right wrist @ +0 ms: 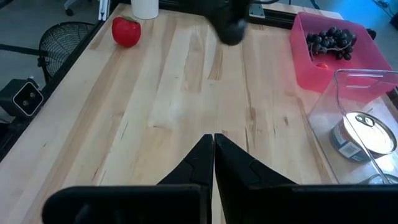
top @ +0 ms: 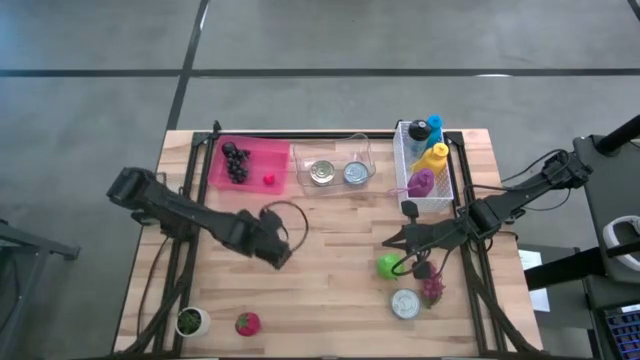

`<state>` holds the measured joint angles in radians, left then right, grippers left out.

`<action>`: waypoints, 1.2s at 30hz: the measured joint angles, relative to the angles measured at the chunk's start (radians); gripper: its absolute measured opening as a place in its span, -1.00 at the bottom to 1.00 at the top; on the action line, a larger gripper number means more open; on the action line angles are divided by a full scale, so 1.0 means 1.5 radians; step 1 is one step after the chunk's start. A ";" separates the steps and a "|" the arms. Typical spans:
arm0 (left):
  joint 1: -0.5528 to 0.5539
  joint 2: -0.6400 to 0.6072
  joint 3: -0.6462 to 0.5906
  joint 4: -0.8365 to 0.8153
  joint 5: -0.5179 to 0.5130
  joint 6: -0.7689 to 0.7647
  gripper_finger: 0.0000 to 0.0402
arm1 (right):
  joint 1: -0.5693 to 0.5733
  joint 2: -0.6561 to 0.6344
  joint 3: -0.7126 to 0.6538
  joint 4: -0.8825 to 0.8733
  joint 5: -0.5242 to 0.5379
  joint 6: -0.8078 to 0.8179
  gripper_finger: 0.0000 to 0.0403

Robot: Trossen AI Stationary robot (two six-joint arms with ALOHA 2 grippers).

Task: Pick & Place Food Item
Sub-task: Put the plum into the pink bin

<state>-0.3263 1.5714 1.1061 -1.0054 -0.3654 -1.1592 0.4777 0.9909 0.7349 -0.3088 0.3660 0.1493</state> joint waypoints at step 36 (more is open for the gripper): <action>0.438 0.086 -0.001 0.175 -0.216 0.179 0.42 | 0.000 0.000 0.000 0.000 0.000 0.000 -0.96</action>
<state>0.3309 1.7002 1.1049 -0.7435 -0.6888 -0.8913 0.4777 0.9912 0.7349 -0.3088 0.3656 0.1493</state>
